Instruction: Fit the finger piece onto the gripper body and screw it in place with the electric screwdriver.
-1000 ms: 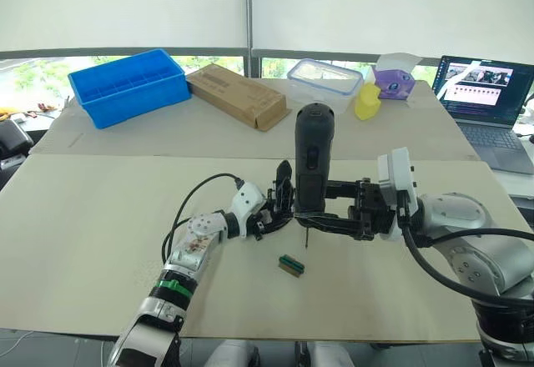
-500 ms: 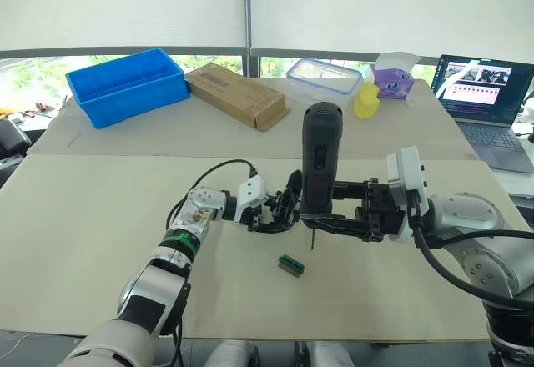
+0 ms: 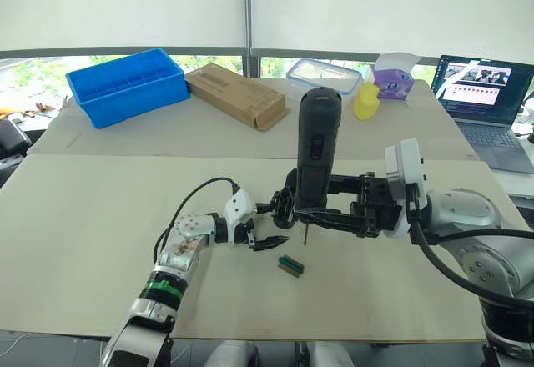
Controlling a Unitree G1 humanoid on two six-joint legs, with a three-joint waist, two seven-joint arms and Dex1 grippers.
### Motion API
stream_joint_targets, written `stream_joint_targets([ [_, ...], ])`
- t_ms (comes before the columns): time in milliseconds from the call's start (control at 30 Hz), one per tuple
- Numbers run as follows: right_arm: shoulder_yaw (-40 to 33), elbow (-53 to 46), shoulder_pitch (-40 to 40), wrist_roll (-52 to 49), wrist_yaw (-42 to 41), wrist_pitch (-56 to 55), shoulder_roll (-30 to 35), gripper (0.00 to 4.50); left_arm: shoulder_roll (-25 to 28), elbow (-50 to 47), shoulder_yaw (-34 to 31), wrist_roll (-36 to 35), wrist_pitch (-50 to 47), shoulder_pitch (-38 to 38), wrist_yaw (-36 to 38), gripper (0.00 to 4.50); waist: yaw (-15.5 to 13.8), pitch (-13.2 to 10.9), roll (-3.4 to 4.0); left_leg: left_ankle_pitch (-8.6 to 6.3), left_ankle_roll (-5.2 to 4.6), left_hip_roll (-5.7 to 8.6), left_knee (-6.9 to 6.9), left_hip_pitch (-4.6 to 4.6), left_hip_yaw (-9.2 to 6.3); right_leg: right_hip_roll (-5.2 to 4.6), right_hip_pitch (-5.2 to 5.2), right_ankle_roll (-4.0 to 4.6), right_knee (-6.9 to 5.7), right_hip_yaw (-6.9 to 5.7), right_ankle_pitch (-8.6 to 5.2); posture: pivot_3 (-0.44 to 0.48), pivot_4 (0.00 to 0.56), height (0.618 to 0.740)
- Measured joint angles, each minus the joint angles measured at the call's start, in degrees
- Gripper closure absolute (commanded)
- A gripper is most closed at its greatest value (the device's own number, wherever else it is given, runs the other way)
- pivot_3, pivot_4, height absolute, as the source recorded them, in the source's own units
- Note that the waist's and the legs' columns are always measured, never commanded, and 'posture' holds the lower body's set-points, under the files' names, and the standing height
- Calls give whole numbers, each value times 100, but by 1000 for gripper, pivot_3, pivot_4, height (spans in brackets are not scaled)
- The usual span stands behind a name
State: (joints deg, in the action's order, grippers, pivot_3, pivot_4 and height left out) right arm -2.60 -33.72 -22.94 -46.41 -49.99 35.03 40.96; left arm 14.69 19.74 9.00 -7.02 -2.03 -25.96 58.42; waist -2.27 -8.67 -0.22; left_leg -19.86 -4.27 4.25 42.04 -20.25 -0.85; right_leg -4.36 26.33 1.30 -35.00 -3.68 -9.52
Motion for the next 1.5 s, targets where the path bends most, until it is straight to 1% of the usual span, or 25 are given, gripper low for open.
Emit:
stream_joint_targets([
  [167, 23, 48, -115, 9, -6, 1, -86, 2581, -148, -291, 59, 101, -200, 131, -638, 0, -5, 0, 0, 0, 0, 1, -2, 0, 0, 0, 1, 0, 0, -1, 0, 0, 150, 740],
  [300, 146, 62, -143, 12, -9, 1, -133, 2581, -222, -279, 132, 193, -174, 114, -891, 0, 0, 0, 0, 0, 1, 1, -1, 1, 1, 1, 0, 0, -1, -1, 0, 0, 150, 740],
  [333, 177, 62, -157, 12, -11, 1, -141, 2581, -223, -275, 146, 227, -156, 107, -906, 515, 0, 0, 0, 0, 1, 1, -1, 2, 1, 1, 0, 0, -1, -1, 0, 0, 150, 740],
  [367, 187, 62, -164, 12, -11, 1, -153, 2581, -224, -270, 155, 230, -143, 105, -918, 835, -1, 0, 0, 0, 1, 1, -1, 2, 0, 1, 0, 0, -1, -1, 0, 0, 150, 740],
  [400, 198, 69, -183, 12, -9, 2, -166, 2581, -225, -261, 163, 230, -120, 105, -909, 1256, -2, 0, 0, 0, 1, 1, -1, 2, 1, 0, 0, 0, -1, -1, 0, 0, 150, 740],
  [433, 220, 90, -246, 12, -7, 10, -191, 2581, -227, -241, 182, 228, -69, 104, -880, 1786, 3, 0, 0, 0, 1, 1, -1, 2, 2, 0, 0, 0, -1, -1, 0, 0, 150, 740],
  [467, 232, 110, -324, 10, -3, 18, -212, 2581, -234, -220, 188, 225, -46, 94, -876, 2180, 4, 0, 0, 0, 1, 1, -1, 2, 2, 0, 0, 0, 0, -1, 0, 0, 150, 740],
  [500, 233, 131, -430, 3, 7, 58, -244, 2581, -232, -191, 192, 221, -25, 79, -860, 2243, 3, 0, 0, 0, 1, 1, 0, 2, 1, 1, 0, 0, -1, -1, 0, 0, 150, 740],
  [700, 325, 386, -1162, -211, 106, 433, -470, 2581, -224, -91, 218, 218, 56, 11, -765, 2241, 2, 0, 0, 0, 1, 1, 0, 2, 1, 0, 0, 0, 0, -2, 0, 0, 150, 740],
  [933, 591, 889, -2066, -112, 367, 709, -806, 2581, -210, -80, 221, 208, 56, -2, -738, 2241, -2, 1, 1, 0, 1, 1, -1, 1, -1, 0, 1, 0, -1, -5, 0, 0, 150, 740],
  [1133, 908, 1294, -2207, 302, 370, 734, -899, 2581, -176, -85, 219, 152, 56, 10, -732, 2241, 18, 1, 2, 0, 1, 2, -1, 1, 1, 0, 2, 0, -2, -4, 0, 0, 150, 740],
  [1300, 1019, 1513, -2362, 700, 275, 636, -1000, 2581, -167, -86, 222, 128, 56, 13, -734, 2241, 20, 1, 2, 1, 1, 2, -2, 0, 1, 1, 4, 0, -3, -4, 0, 0, 150, 740],
  [1500, 1065, 1616, -2366, 931, 240, 607, -1112, 2581, -167, -107, 224, 120, 56, 32, -755, 2241, 23, 1, 2, 0, 1, 2, -2, 0, 1, 1, 4, 0, -3, -4, 0, 0, 150, 740],
])
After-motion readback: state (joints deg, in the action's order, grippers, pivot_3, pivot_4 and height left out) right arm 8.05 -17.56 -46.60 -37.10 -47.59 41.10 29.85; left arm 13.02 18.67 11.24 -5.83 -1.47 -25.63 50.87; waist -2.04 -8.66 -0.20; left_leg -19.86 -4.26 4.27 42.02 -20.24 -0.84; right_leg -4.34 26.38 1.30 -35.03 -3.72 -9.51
